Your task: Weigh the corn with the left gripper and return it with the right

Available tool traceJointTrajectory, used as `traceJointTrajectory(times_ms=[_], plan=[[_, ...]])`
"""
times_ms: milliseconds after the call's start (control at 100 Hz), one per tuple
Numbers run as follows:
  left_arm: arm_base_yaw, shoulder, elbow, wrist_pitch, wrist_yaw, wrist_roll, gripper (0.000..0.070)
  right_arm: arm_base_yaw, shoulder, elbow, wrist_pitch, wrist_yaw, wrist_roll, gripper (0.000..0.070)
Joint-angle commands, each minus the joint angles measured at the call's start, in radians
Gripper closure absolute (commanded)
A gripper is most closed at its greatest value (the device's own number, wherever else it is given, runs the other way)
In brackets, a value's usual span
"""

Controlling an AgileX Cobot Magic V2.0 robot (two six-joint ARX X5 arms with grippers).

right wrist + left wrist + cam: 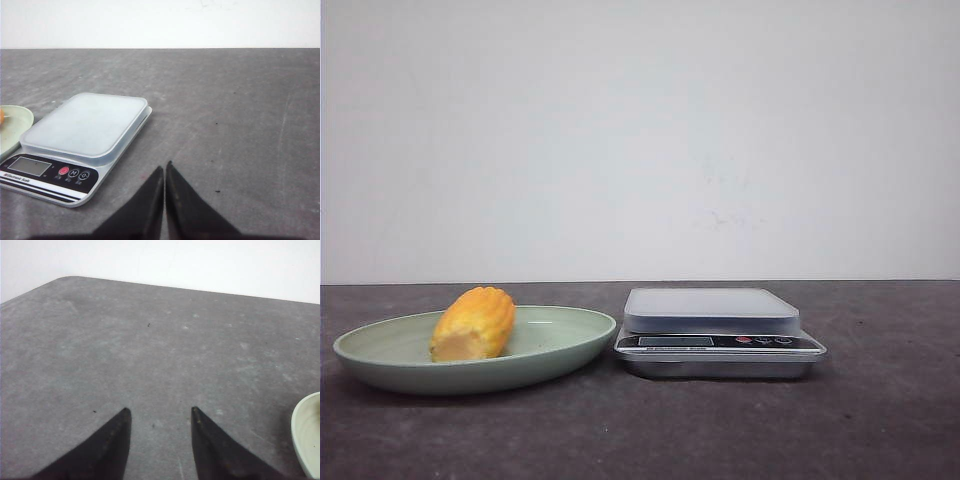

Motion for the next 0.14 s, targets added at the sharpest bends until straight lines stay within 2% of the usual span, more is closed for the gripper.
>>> traceJointTrajectory(times_ms=[0, 130], plan=[[0.0, -0.002, -0.014, -0.018, 0.002, 0.001, 0.0511, -0.001, 0.0, -0.006, 0.01, -0.001, 0.003, 0.07], [0.0, -0.002, -0.014, -0.018, 0.002, 0.001, 0.0511, -0.001, 0.0, -0.006, 0.01, -0.001, 0.003, 0.07]])
